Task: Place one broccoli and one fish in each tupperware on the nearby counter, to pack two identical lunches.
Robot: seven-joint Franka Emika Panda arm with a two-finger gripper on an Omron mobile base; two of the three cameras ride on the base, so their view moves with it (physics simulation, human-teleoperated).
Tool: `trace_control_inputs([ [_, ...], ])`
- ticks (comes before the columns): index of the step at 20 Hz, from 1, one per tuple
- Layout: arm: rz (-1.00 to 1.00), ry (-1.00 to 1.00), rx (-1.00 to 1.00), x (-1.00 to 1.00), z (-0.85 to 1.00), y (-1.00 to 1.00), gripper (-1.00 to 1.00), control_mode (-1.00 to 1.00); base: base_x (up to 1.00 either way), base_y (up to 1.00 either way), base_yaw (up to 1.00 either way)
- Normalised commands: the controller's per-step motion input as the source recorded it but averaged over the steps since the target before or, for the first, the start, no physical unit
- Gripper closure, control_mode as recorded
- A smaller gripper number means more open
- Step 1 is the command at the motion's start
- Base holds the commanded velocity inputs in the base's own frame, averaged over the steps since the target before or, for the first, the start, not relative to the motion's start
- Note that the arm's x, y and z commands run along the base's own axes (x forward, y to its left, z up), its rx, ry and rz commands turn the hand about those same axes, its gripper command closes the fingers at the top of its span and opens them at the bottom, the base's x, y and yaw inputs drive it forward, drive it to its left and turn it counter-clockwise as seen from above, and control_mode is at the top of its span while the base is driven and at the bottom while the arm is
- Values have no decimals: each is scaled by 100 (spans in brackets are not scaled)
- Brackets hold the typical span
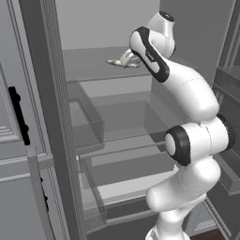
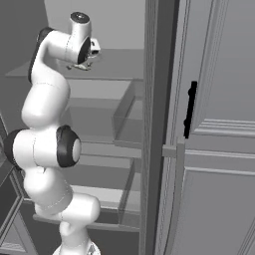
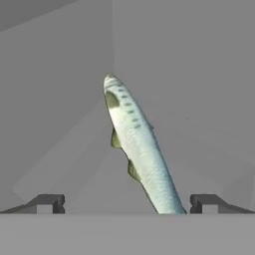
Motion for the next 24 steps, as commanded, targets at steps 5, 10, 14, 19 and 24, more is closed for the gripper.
trace_control_inputs([
  [5,0,0,0,43,0,18,-100,-100,0,0,0],
  [10,0,-1,-1,34,-19,29,-100,-100,0,0,0],
  [14,0,0,0,14,-18,10,-100,-100,0,0,0],
  [19,0,-3,0,-4,-33,0,-100,-100,0,0,0],
  [24,0,-5,0,0,-56,1,-100,-100,0,0,0],
])
